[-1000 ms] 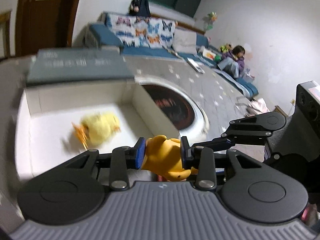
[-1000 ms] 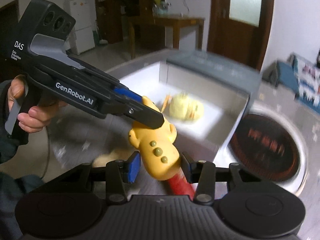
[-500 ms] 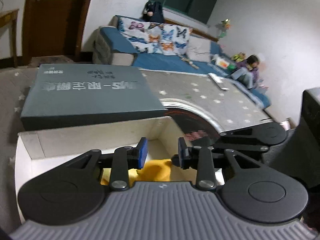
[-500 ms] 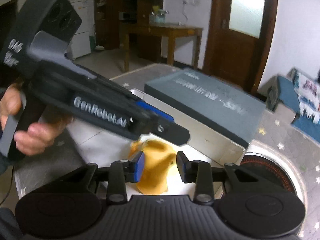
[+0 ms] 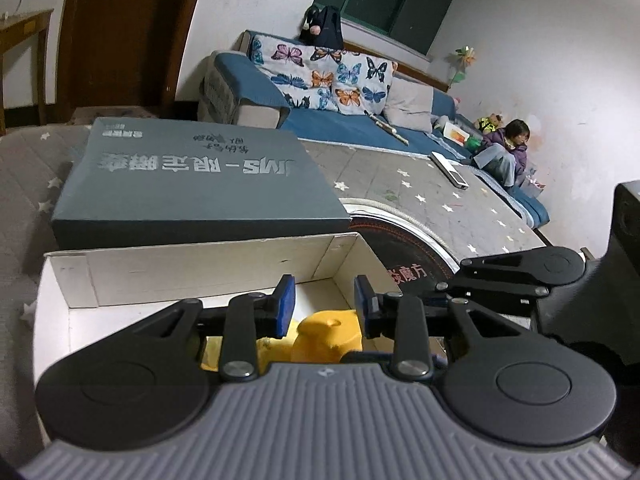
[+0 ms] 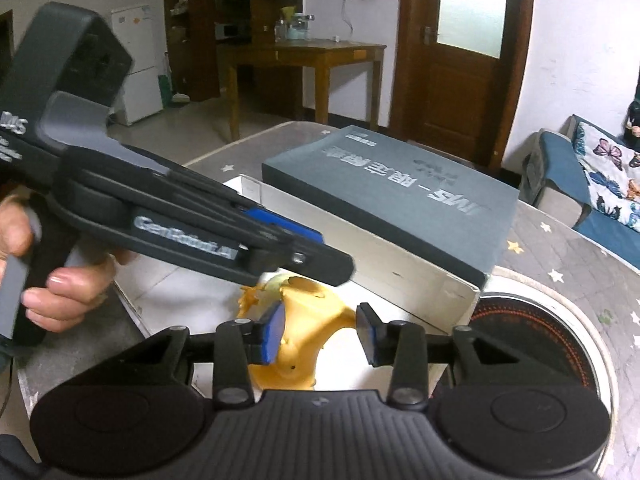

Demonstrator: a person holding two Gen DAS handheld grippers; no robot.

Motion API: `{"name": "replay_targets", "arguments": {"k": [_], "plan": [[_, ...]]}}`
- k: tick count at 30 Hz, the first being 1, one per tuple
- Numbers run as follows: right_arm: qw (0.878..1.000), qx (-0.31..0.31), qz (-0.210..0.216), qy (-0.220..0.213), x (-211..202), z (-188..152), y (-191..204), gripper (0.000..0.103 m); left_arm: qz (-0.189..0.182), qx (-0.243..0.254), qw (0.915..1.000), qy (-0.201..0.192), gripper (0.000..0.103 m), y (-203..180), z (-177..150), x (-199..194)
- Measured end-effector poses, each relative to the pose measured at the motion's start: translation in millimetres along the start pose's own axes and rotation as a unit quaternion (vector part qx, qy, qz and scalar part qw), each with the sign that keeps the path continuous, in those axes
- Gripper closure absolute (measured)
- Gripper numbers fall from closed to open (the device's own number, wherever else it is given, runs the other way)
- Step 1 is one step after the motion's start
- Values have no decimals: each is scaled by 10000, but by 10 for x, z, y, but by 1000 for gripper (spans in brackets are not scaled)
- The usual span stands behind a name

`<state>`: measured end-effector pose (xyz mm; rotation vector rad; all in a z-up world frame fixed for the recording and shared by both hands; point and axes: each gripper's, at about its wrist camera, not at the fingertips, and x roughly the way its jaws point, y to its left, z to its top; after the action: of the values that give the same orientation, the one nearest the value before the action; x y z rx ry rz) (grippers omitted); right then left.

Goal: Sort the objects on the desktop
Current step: 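Lower the duck into the white box and release it, then grasp the beige peanut-shaped toy with the left gripper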

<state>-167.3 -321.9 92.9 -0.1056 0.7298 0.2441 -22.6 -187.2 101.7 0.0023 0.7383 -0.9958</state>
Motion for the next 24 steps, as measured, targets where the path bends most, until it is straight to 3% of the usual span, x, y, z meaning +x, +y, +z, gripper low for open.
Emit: {"name": "replay_targets", "arguments": {"k": [12, 24], "plan": [[9989, 60, -455, 69, -95, -120, -10, 64, -9, 179, 9996, -209, 70, -163, -255, -505], [9994, -6, -310, -155, -502, -330, 193, 55, -68, 543, 9984, 137, 65, -472, -1027, -1083]]}}
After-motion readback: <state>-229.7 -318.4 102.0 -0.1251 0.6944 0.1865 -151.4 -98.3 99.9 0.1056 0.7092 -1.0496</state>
